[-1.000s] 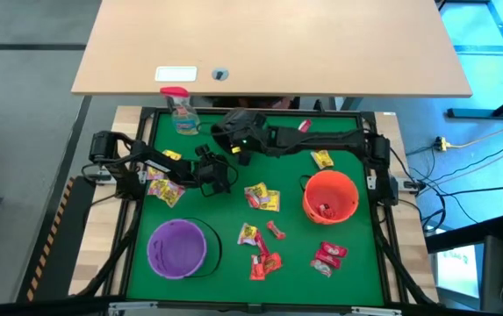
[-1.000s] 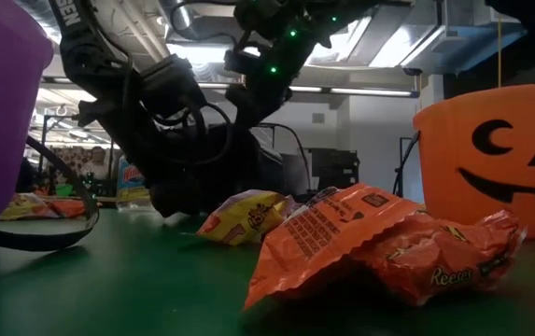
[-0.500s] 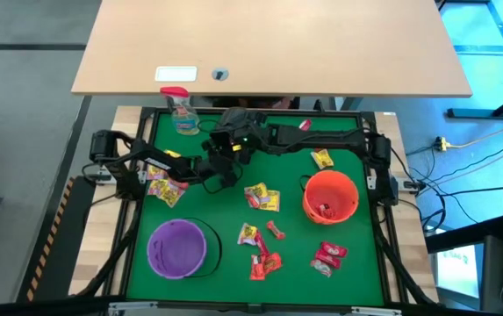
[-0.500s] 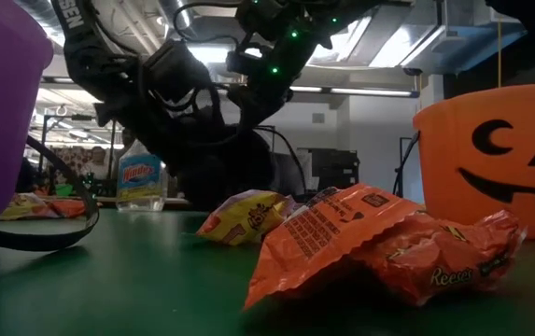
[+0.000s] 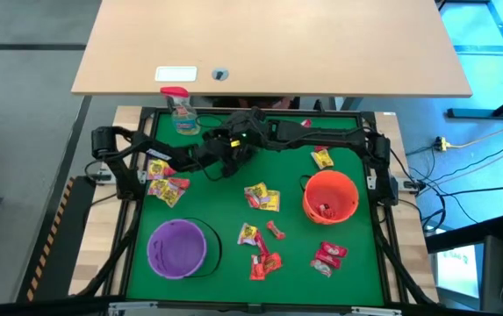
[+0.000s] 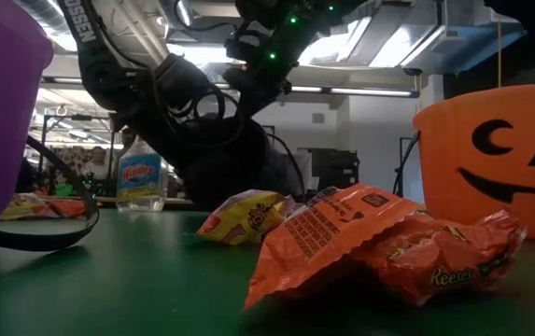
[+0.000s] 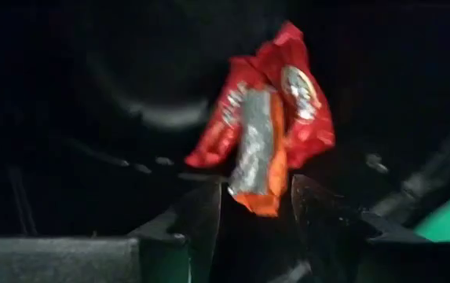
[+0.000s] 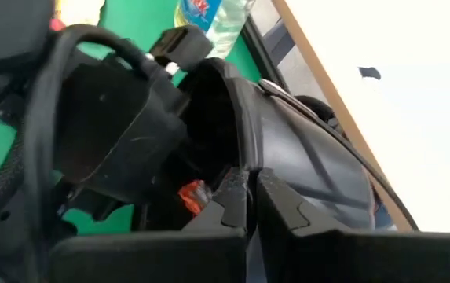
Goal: Sort candy
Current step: Remove the orange candy from the black bucket
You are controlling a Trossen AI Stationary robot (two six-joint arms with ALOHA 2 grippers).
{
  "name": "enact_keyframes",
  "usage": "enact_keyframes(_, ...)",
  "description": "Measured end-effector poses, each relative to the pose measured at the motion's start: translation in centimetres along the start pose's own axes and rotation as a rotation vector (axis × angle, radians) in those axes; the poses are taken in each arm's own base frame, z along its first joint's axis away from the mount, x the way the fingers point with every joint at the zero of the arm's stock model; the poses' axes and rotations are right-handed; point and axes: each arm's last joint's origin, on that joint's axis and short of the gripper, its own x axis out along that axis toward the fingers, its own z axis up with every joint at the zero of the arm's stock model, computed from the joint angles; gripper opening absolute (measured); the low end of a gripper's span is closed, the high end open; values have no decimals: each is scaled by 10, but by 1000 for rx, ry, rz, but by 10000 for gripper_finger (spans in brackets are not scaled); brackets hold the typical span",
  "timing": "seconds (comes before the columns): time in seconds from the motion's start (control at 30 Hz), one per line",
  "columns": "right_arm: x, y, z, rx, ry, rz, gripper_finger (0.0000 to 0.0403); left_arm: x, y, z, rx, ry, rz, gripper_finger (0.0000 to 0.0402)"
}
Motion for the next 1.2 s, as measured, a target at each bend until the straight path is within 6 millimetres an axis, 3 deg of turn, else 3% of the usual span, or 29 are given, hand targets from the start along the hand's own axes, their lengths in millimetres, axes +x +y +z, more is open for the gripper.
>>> enact_keyframes(0.2, 0, 0, -2, 12, 26, 14, 3, 2, 1, 0, -12, 1, -105, 166)
enact_keyframes(0.5, 0, 1, -3, 47, 28, 34, 3, -1, -6, 0, -26, -4, -175, 236)
enact_keyframes(0.73, -1, 1, 1, 96, 2, 10, 2, -12, -25, 3, -25, -75, -127, 237)
enact_keyframes(0.83, -2, 1, 3, 110, -22, 0, 1, -17, -25, -4, -70, -117, -95, 235)
enact_keyframes(1.07, -2, -1, 5, 106, -42, -49, 1, -27, -10, -42, -199, -109, -12, 234)
enact_keyframes(1.2, -4, 3, 5, 78, -40, -91, 0, -32, -8, -47, -240, -141, 35, 234)
